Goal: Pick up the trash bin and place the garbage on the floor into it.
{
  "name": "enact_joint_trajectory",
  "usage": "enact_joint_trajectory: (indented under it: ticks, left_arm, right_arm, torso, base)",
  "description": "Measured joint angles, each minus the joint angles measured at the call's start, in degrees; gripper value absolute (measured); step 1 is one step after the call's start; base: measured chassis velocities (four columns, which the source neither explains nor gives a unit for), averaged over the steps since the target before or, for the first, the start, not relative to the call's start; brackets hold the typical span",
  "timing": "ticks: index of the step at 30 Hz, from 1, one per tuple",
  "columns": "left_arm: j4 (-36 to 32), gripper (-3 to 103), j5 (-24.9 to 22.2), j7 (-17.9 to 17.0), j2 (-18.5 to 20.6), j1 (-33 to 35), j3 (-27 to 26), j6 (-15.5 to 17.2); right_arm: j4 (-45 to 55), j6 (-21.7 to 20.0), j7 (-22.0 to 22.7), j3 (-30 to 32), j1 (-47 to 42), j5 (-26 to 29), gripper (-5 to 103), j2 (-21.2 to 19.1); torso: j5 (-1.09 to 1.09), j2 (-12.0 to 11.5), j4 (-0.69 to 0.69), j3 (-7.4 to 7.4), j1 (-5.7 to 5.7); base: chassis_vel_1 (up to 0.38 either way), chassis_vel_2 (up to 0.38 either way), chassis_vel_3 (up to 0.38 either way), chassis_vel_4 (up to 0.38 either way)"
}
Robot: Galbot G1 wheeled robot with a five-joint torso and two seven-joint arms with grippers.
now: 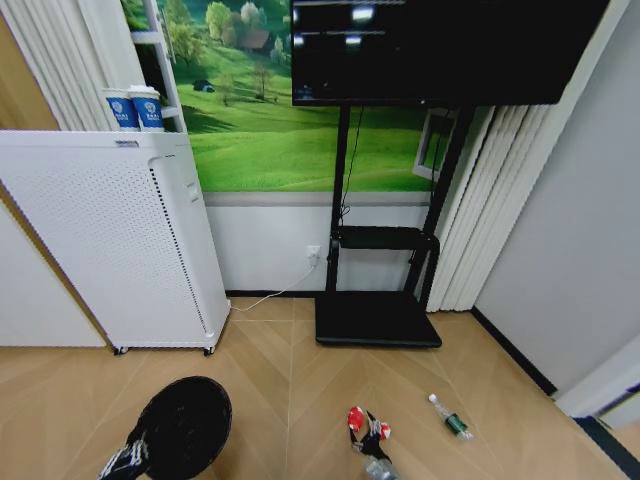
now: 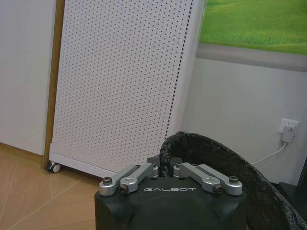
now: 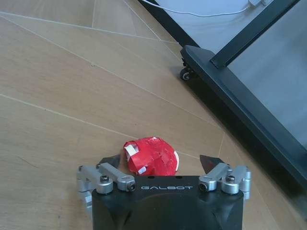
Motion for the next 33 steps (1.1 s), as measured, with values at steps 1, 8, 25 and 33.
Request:
enact_joint_trajectory:
  ticks: [1, 8, 25, 33]
  left_arm:
    - [0.0, 8, 0.0, 0.0, 0.0, 0.0, 0.0, 0.0]
    - [-0.2, 8, 0.0, 0.0, -0.2, 0.0, 0.0, 0.0]
    - [-1.0, 8, -0.8, 0.0, 0.1, -0.5, 0.8, 0.6]
    - [-0.6, 8, -0.9, -0.1, 0.4, -0.9, 0.9, 0.8]
  right_arm:
    - [-0.1, 0.0, 0.0, 0.0, 0.0, 0.0, 91, 0.1]
    - [-0.7, 0.0, -0.5, -0.3, 0.7, 0.0, 65, 0.6]
    - [-2.2, 0.9, -2.3, 0.0, 1.0, 0.3, 19, 1.2]
    - [-2.6, 1.5, -2.7, 0.1, 1.2, 0.7, 19, 1.6]
  torso:
    - [0.00, 0.0, 0.00, 0.00, 0.00]
    - [0.00, 0.0, 0.00, 0.00, 0.00]
    - [0.00, 0.0, 0.00, 0.00, 0.00]
    - [-0.01, 0.0, -0.01, 0.00, 0.00]
  base:
    - [0.000, 0.000, 0.000, 0.000]
    - [0.000, 0.000, 0.000, 0.000]
    - [0.000, 0.000, 0.000, 0.000]
    - [0.000, 0.000, 0.000, 0.000]
